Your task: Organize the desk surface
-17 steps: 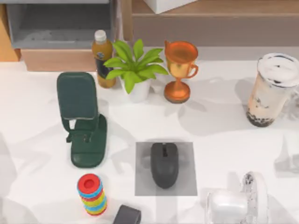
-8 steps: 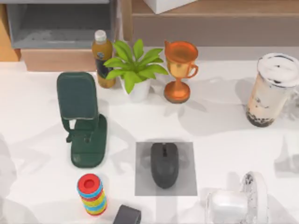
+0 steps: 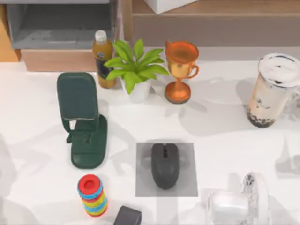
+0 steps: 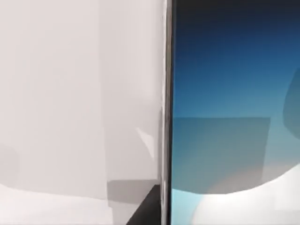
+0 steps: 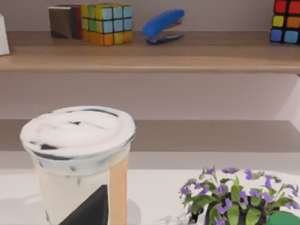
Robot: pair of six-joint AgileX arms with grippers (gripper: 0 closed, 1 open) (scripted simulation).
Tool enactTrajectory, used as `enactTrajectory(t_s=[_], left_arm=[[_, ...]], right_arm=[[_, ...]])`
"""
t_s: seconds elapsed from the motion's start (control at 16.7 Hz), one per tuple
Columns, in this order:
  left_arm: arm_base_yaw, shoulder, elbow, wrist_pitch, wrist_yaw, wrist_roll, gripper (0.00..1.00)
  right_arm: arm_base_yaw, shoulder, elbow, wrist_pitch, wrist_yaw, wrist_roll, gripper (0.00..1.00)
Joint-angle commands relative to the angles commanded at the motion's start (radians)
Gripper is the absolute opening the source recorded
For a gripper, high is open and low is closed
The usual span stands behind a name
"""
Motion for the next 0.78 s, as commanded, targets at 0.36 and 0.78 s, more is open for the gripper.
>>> enactTrajectory(t_s=[0.36, 0.78], left_arm=[[-0.001, -0.048, 0.046, -0.094, 0.001, -0.001, 0.00], [-0.007, -0.067, 0.054, -0.099, -0.011, -0.013, 0.00]], right_arm=[[0.000, 0.000, 0.000, 0.000, 0.000, 0.000, 1.00], [0.000, 0.000, 0.000, 0.000, 0.000, 0.000, 1.00]])
